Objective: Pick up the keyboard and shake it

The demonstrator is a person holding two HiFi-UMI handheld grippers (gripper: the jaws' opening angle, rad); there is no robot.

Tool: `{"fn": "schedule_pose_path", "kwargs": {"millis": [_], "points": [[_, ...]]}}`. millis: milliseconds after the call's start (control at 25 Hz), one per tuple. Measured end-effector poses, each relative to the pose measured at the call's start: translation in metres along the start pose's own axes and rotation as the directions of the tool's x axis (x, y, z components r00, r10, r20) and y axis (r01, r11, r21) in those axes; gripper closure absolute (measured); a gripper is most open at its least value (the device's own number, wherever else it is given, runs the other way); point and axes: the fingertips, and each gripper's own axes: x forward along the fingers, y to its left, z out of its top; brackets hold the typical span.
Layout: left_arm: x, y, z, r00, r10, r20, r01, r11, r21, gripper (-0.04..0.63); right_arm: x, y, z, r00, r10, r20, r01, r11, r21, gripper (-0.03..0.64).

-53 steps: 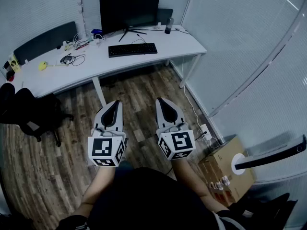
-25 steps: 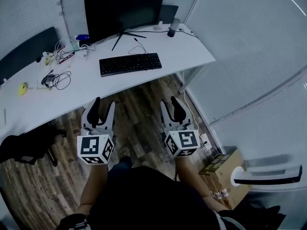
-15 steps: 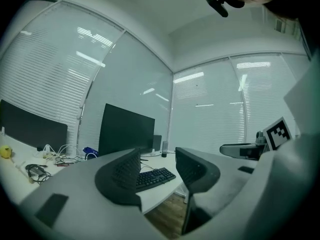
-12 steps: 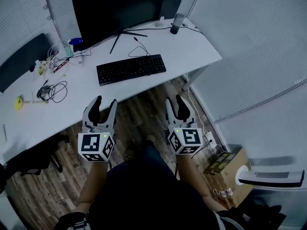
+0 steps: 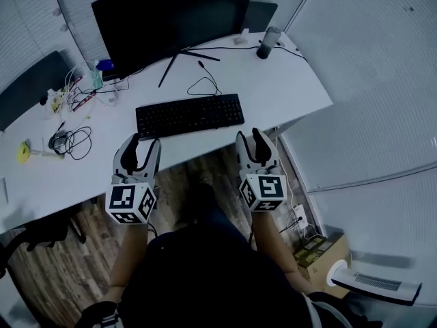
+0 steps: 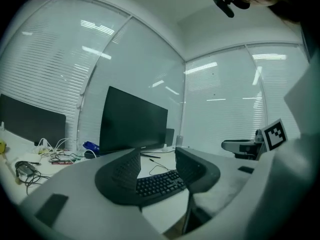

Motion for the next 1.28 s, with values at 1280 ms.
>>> {"fn": "schedule_pose_path", "kwargs": {"millis": [1280], "points": [[0.177,0.153,-0.190,0.767,0.113,-0.631,-0.261,0.954,-0.147,0.193,0.212,-0.115,-0.199,0.757,0.288,-0.587,-0.159,0.952,0.263,0.331]]}}
